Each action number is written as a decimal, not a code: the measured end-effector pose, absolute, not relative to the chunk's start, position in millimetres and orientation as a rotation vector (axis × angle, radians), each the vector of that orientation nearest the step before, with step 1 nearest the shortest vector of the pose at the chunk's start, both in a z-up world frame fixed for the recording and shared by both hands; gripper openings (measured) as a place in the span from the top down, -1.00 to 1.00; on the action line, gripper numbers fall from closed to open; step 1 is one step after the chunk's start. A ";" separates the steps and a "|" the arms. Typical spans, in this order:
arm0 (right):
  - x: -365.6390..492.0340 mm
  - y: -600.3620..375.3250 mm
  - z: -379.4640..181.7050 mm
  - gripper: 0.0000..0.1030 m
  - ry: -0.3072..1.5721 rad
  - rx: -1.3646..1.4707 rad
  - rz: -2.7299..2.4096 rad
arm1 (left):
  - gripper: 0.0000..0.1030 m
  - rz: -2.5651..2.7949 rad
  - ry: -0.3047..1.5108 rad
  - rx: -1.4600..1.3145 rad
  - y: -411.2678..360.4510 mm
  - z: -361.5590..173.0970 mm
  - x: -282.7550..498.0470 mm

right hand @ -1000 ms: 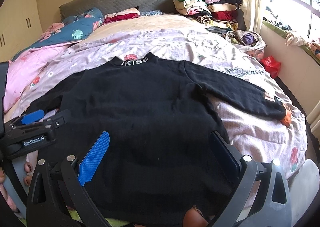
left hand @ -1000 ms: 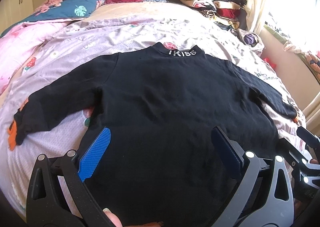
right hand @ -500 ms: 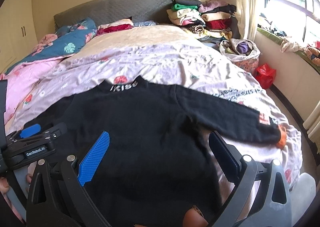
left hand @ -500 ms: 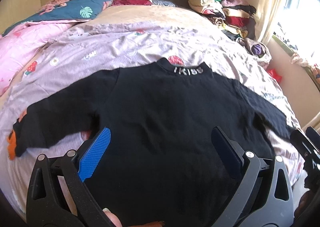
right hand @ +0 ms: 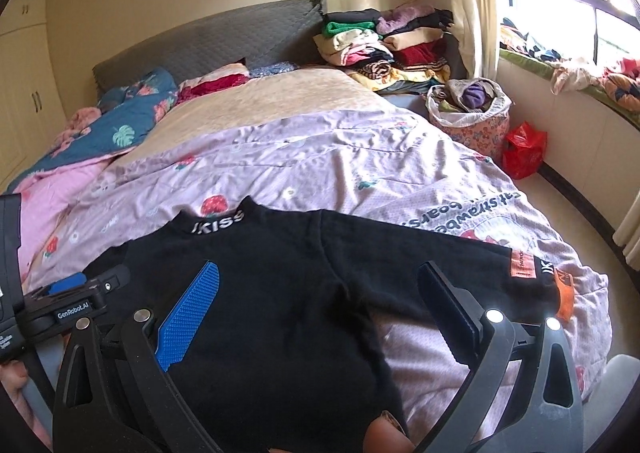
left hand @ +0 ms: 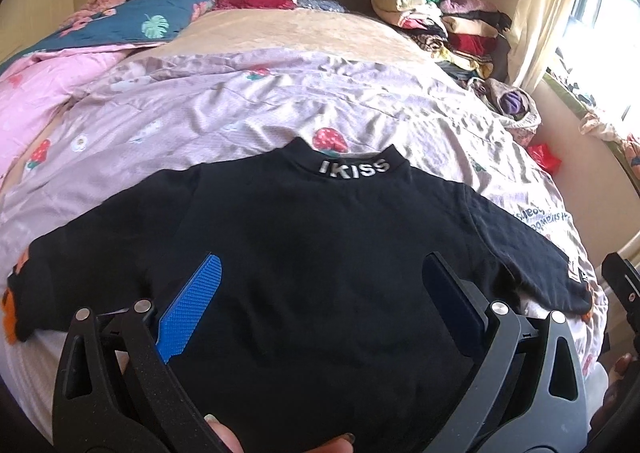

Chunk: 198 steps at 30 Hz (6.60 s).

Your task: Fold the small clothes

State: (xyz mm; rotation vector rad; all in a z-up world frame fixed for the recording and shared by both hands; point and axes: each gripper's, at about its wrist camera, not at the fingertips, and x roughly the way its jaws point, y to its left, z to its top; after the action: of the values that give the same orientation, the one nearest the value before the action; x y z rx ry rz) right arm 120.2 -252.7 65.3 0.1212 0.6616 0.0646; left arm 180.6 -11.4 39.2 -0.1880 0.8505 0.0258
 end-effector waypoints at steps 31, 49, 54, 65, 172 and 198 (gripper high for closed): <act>135.4 -436.0 -8.9 -0.92 0.730 0.509 -0.314 | -0.84 -0.108 0.903 -0.007 -144.8 10.0 228.6; 147.9 -484.9 -86.6 -0.92 0.830 0.736 -0.383 | -0.84 -0.154 0.974 0.031 -179.0 -25.6 252.4; 146.3 -500.5 -87.6 -0.16 0.768 0.724 -0.404 | -0.84 -0.153 0.974 0.032 -176.0 -26.9 253.0; 136.0 -485.8 -46.9 0.74 0.587 0.690 -0.226 | -0.84 -0.168 0.962 -0.027 -152.7 -16.6 249.0; 139.2 -185.1 -30.8 -0.35 0.672 0.329 0.242 | -0.20 -0.254 1.027 -0.771 97.2 -58.9 197.7; 148.0 -190.0 -38.9 -0.35 0.703 0.286 0.202 | 0.82 -0.194 0.906 -0.541 98.3 -21.6 206.3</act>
State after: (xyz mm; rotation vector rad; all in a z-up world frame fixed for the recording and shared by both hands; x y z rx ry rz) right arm 148.0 -190.0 -38.9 0.2860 0.7033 0.2017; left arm 206.3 98.3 -21.6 -0.5415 0.9061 -0.1941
